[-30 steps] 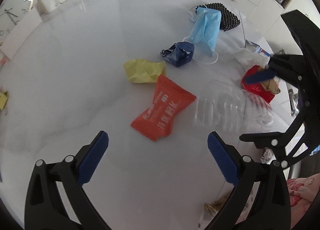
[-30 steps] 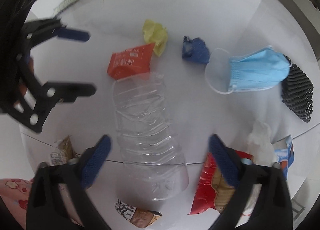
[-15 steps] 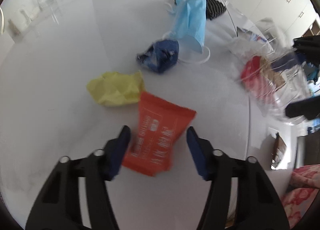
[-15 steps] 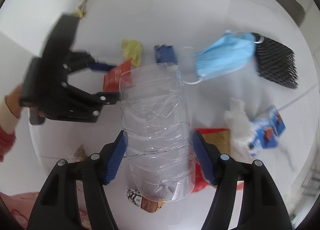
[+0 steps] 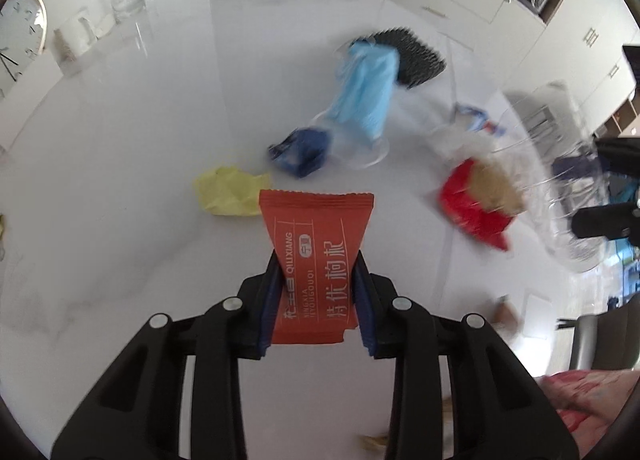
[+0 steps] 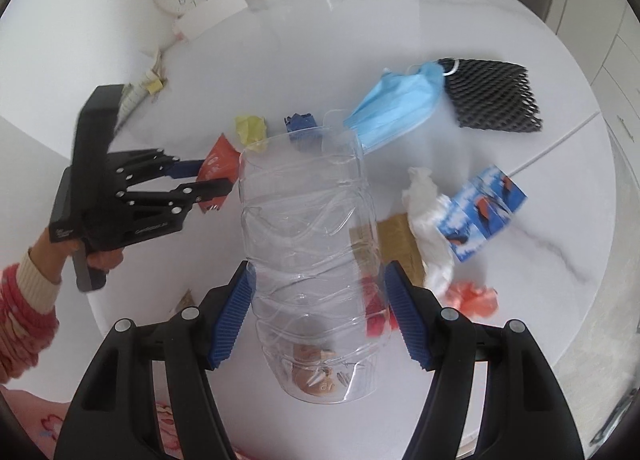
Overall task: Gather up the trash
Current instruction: 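Carry packet and bottle over the bin and open both tools to drop them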
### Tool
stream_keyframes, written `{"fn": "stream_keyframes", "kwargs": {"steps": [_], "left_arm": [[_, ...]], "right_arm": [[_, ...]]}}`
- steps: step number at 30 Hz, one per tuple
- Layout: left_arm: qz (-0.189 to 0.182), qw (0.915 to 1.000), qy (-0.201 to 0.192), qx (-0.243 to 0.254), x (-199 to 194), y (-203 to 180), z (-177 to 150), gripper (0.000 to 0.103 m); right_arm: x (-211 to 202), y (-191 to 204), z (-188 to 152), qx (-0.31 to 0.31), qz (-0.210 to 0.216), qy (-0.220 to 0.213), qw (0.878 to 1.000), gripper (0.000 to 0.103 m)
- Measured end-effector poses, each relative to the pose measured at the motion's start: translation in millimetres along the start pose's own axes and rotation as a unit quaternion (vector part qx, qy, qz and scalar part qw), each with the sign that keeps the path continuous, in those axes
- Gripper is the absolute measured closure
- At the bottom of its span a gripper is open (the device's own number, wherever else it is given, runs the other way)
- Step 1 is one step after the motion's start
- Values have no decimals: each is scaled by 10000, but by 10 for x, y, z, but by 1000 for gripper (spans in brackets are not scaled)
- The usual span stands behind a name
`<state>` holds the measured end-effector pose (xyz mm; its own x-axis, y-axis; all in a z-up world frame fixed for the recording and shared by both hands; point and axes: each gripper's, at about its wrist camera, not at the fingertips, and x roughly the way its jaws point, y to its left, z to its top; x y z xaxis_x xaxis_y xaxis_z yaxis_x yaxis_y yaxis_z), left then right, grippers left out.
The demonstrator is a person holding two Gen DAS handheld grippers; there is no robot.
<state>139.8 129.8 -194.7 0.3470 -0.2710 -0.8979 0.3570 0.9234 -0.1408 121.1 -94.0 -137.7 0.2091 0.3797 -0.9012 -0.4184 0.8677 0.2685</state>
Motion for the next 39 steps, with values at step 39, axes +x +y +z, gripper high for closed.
{"fn": "stream_keyframes", "kwargs": {"steps": [39], "left_arm": [[-859, 9777, 946, 1667, 207, -4530, -279, 70]], "right_arm": [[-1487, -2237, -3169, 2349, -815, -509, 9673, 35]]}}
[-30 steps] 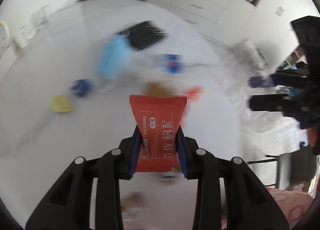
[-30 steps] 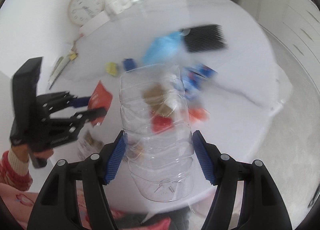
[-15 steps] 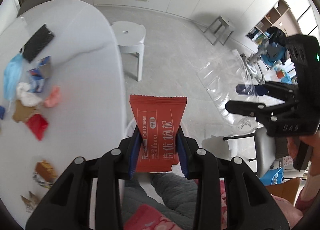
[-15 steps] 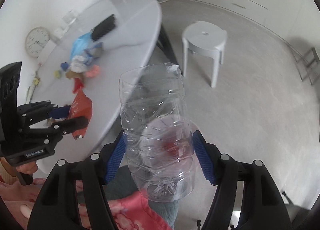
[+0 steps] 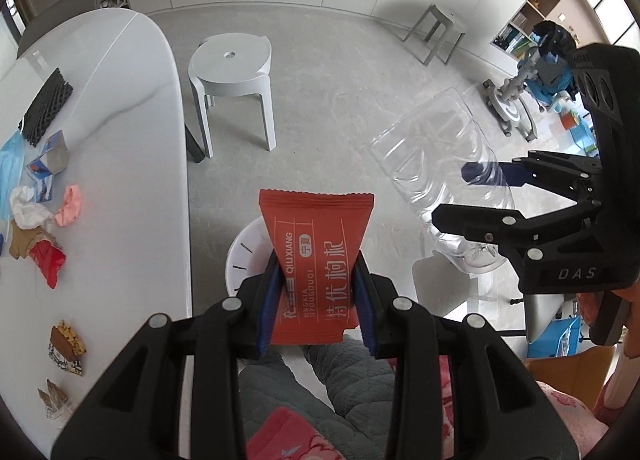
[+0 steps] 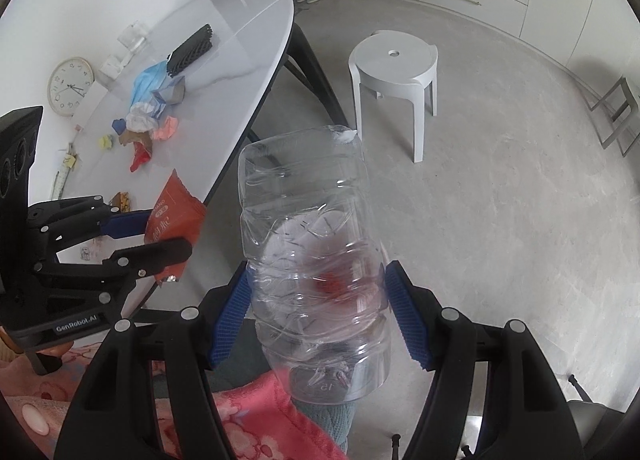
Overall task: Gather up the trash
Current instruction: 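Carry packet and bottle over the bin and open both tools to drop them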
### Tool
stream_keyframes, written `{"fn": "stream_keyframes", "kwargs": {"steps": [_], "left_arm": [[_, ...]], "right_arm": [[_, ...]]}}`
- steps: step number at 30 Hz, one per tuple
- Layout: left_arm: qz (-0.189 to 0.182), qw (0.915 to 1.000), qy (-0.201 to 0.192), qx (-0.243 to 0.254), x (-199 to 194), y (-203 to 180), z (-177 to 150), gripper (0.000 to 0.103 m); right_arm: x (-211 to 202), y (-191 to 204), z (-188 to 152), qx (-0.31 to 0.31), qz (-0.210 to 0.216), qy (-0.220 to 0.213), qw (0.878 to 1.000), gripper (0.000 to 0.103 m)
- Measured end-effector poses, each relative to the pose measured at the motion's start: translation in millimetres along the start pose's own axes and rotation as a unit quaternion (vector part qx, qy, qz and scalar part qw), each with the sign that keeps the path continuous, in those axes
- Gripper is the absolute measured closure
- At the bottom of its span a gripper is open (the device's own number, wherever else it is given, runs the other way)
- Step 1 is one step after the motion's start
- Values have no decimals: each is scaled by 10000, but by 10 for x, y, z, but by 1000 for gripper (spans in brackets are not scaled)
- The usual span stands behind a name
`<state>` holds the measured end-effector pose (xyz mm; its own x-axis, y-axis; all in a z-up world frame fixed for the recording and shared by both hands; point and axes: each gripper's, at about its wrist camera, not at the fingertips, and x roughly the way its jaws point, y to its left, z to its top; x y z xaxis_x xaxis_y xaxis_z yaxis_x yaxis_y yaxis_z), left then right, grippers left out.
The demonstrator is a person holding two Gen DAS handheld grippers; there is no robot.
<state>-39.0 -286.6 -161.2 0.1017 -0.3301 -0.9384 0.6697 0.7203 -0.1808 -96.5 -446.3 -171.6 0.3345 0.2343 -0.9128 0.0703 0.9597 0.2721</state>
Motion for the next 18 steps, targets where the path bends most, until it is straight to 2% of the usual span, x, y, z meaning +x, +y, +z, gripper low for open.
{"fn": "stream_keyframes", "kwargs": {"steps": [7, 8, 9, 11, 15, 18], "left_arm": [[33, 10000, 70, -1, -7, 4, -18, 67], [44, 10000, 82, -7, -7, -3, -18, 57], [84, 9999, 89, -18, -18, -27, -3, 40], [209, 9998, 61, -4, -21, -47, -3, 24], [255, 9997, -4, 3, -69, -36, -21, 13], [306, 9995, -65, -11, -106, -6, -35, 11]], "right_arm": [[51, 59, 10, -51, 22, 40, 10000, 35], [59, 62, 9, -58, 28, 56, 10000, 35], [68, 64, 6, -67, 33, 68, 9999, 35], [85, 80, 5, -86, 33, 97, 9999, 35], [113, 97, 6, -118, 32, 150, 9998, 35], [129, 125, 12, -135, 9, 176, 9998, 35]]}}
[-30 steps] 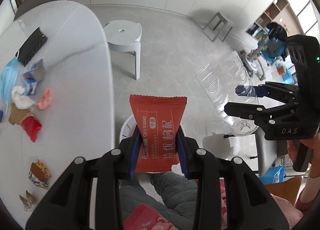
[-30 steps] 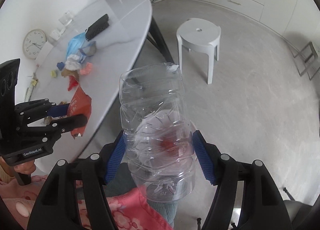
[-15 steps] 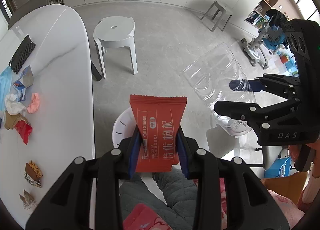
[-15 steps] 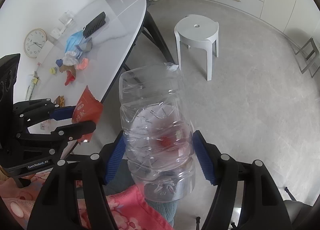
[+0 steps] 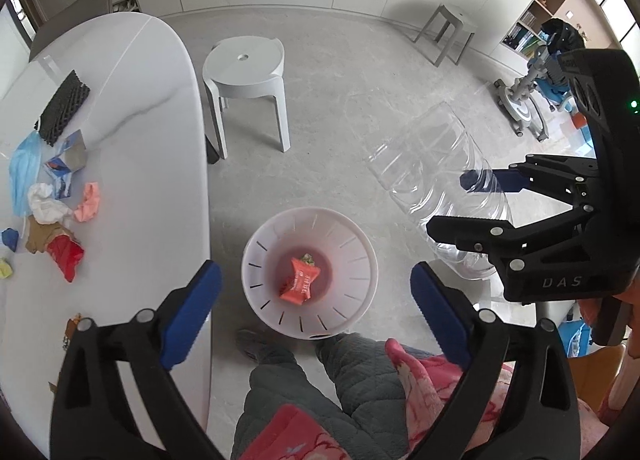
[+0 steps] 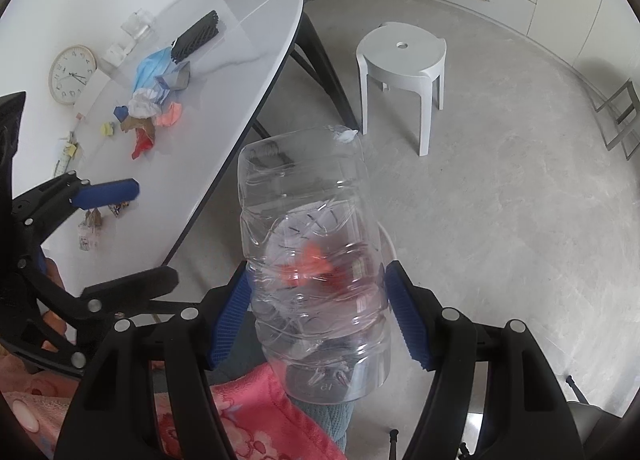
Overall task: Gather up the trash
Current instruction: 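Carry packet and bottle over the bin and open both tools to drop them, then grasp the snack box with the left tool while the right tool grasps the pink tissue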
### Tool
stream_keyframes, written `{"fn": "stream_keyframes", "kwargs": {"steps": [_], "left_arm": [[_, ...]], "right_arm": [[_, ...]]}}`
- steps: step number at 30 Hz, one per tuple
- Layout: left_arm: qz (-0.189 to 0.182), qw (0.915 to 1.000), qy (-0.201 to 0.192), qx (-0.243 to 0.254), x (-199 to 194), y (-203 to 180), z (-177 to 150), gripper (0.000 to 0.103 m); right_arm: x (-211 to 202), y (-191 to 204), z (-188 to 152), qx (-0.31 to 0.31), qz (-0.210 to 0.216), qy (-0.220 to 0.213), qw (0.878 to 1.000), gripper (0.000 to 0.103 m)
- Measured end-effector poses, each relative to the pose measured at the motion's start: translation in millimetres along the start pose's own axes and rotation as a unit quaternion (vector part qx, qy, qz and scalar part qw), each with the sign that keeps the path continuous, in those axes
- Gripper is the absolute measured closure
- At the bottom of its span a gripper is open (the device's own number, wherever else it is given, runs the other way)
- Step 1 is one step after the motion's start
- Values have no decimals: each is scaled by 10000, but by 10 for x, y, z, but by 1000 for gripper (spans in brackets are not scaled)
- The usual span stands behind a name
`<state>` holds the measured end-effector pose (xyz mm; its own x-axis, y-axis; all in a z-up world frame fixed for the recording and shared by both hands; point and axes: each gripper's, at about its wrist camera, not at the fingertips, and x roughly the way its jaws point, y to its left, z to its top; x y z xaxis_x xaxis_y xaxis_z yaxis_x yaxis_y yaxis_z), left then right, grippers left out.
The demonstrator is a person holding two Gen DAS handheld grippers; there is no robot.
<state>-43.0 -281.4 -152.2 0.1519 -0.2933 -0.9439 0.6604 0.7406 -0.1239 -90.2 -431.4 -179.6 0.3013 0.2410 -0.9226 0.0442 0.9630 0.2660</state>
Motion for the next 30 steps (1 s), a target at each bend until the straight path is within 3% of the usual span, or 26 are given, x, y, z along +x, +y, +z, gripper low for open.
{"fn": "stream_keyframes", "kwargs": {"steps": [17, 18, 20, 21, 24, 30], "left_arm": [[74, 9993, -180, -333, -204, 287, -82, 8], [85, 9992, -187, -353, -208, 295, -92, 8], [103, 9990, -192, -386, -223, 321, -102, 8], [118, 9989, -197, -404, -233, 342, -110, 8], [141, 9986, -228, -460, -260, 409, -131, 8], [189, 9978, -292, -573, -311, 522, -164, 8]], "right_arm": [[253, 268, -2, -174, -73, 343, 9992, 33], [294, 291, 2, -201, -72, 438, 9988, 31], [328, 321, 12, -220, -218, 472, 9984, 9], [335, 332, 22, -227, -329, 451, 9982, 5], [325, 329, 75, -167, -618, 376, 9972, 2], [216, 294, 190, -32, -725, 121, 9973, 2]]}}
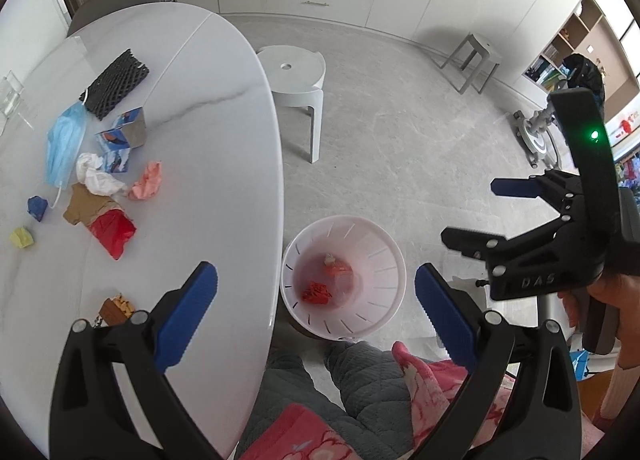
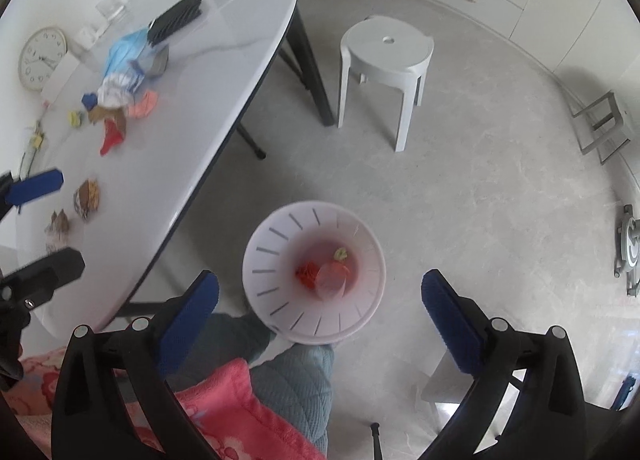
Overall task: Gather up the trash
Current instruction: 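Grasp the snack box with the left tool while the right tool grasps the pink tissue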
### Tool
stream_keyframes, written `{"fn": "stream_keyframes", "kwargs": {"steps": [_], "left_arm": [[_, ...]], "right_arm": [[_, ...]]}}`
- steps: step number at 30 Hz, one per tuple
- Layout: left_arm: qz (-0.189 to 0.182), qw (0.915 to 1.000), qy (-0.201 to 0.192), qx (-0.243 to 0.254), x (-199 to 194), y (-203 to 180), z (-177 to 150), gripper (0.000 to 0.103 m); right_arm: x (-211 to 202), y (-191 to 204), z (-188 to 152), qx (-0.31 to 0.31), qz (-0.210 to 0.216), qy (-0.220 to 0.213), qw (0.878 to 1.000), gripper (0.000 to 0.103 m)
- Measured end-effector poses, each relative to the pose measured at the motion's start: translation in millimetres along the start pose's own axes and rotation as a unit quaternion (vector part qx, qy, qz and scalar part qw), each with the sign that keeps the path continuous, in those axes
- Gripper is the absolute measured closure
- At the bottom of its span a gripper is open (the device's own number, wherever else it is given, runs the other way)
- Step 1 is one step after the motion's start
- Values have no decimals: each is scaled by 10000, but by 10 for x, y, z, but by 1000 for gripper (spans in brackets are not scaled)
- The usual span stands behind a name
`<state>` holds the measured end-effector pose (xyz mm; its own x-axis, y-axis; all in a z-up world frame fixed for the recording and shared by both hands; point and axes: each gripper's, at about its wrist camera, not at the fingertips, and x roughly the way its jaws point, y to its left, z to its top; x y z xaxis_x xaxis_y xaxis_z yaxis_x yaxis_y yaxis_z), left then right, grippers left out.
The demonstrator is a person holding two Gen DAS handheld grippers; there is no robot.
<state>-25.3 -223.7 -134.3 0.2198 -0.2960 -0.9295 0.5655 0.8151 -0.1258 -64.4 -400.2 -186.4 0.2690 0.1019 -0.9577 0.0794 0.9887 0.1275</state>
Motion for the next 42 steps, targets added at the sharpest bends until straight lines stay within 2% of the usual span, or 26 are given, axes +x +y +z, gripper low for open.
{"fn": "stream_keyframes", "kwargs": {"steps": [14, 18, 29, 37, 42], "left_arm": [[63, 9992, 68, -398, 20, 297, -47, 8], [143, 9977, 9, -658, -20, 534, -89, 8], [521, 9890, -124, -1381, -156, 1388, -306, 8], [450, 9910, -305, -1224, -143, 1791, -682, 8], [360, 9953, -76, -901, 90, 1941, -804, 8]], "right_arm": [[82, 249, 138, -284, -7, 115, 9995, 2], [105, 401, 243, -353, 64, 90, 9993, 2], [202, 1123, 586, -962, 318, 18, 9948, 2], [342, 1581, 714, -1336, 545, 71, 9895, 2], [481, 1739, 719, -1481, 570, 233, 9870, 2]]}}
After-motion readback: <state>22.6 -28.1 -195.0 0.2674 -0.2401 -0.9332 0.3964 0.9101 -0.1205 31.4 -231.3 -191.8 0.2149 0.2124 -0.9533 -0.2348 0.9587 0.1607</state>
